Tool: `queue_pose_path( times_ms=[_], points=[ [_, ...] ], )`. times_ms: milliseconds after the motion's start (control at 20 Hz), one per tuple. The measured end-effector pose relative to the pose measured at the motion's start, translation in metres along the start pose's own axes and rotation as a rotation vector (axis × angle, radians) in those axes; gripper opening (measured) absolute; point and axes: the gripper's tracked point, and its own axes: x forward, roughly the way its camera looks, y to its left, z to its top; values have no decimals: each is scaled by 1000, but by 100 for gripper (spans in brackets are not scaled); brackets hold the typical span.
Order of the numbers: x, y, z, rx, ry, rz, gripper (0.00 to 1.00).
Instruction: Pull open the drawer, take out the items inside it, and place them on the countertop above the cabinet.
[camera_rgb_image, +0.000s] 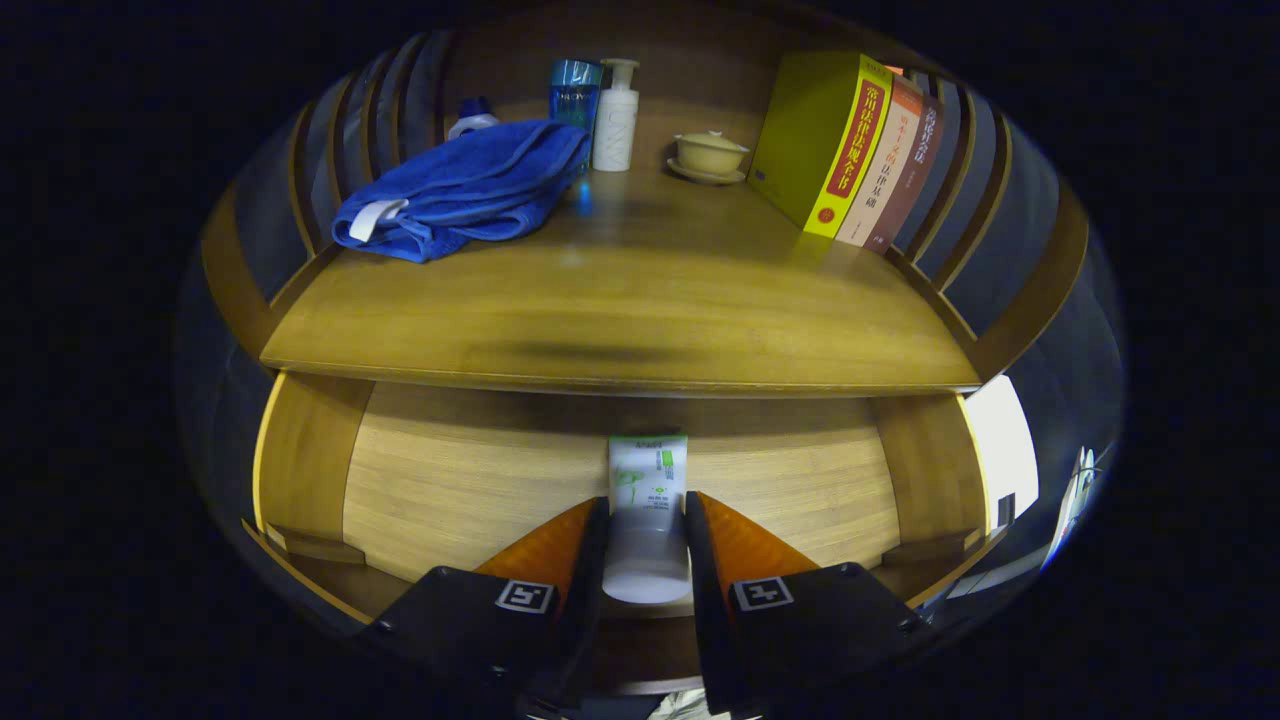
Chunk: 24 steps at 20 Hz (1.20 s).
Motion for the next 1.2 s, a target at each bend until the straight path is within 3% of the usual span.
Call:
queue_pose_path(
  times_ms=[650, 950, 1100, 1200],
  points=[
    [-95, -16, 6, 30, -122, -73, 51],
    [-126, -20, 66, -11, -329, -82, 51],
    [-108, -6, 118, -33, -493, -15, 51],
    [-88, 8, 149, -44, -597, 64, 18]
  ],
)
